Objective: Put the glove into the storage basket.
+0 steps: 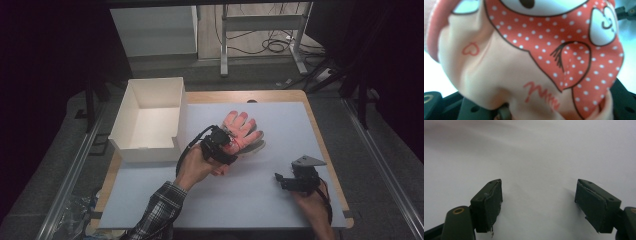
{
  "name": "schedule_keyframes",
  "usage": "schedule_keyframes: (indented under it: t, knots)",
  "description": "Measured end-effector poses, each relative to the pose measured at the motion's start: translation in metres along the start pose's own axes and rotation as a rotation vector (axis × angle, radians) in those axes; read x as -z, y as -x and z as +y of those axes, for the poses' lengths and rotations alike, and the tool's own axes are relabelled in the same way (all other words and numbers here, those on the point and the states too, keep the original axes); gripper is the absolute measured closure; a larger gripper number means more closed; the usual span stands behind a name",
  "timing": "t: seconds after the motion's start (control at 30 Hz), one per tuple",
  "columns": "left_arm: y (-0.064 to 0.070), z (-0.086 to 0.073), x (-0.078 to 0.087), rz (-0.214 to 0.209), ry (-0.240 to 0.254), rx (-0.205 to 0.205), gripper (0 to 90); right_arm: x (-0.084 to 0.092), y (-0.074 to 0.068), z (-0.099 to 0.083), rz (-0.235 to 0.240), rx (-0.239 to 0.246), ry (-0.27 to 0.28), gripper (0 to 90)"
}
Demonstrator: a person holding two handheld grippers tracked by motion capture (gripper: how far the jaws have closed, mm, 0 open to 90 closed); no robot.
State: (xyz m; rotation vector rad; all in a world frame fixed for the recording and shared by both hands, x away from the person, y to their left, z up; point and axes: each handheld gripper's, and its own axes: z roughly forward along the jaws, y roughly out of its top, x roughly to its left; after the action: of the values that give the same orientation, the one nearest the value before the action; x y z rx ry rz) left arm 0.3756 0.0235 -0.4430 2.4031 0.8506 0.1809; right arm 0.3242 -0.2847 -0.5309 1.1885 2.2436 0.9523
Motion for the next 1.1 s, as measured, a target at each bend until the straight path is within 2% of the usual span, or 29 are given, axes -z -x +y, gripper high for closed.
schedule_keyframes:
  t: [0.2, 0.57, 0.73, 1.1]
  knots:
    - [-0.012, 0.012, 0.007, 0.021, 0.013, 0.026, 42.0, 0.000, 0.000, 0.000, 0.000, -0.001, -0.001, 22.4]
    - [-0.035, 0.032, 0.027, 0.072, 0.028, 0.102, 41.9, 0.000, 0.000, 0.000, 0.002, -0.001, -0.001, 22.4]
    - [-0.049, 0.036, 0.040, 0.120, 0.027, 0.129, 41.9, 0.000, 0.000, 0.000, 0.002, -0.001, 0.000, 22.3]
    - [-0.081, 0.033, 0.075, 0.185, 0.059, 0.204, 41.6, 0.000, 0.000, 0.000, 0.002, 0.000, 0.000, 22.3]
